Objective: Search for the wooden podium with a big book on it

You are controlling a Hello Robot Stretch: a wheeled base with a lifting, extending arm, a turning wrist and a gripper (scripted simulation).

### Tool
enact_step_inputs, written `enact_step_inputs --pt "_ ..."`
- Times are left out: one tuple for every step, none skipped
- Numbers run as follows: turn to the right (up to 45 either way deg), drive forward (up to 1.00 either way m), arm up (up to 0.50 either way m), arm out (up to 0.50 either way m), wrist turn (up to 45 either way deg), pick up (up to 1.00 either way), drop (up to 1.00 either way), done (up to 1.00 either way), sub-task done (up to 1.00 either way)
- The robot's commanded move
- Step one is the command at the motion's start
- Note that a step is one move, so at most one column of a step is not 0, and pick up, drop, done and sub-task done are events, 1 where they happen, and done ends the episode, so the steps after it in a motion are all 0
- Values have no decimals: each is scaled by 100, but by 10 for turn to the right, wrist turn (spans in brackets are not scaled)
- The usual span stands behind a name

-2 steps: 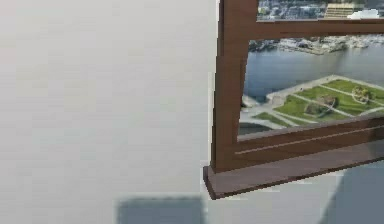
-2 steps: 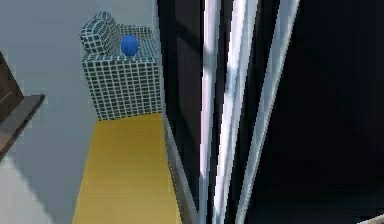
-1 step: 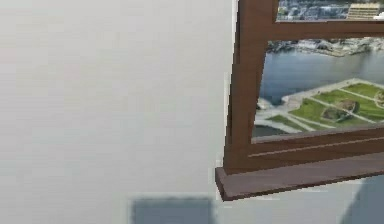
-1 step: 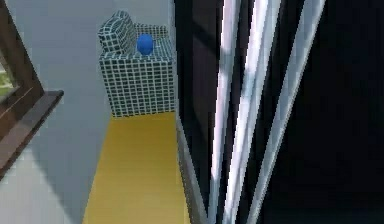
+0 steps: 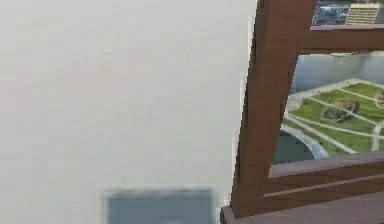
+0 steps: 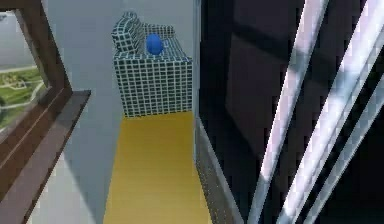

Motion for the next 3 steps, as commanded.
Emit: enact_step_inputs --pt "450 0 0 0 0 0 0 0 0" --pt "330 0 0 0 0 0 0 0 0" --pt "0 100 0 0 0 0 0 0 0"
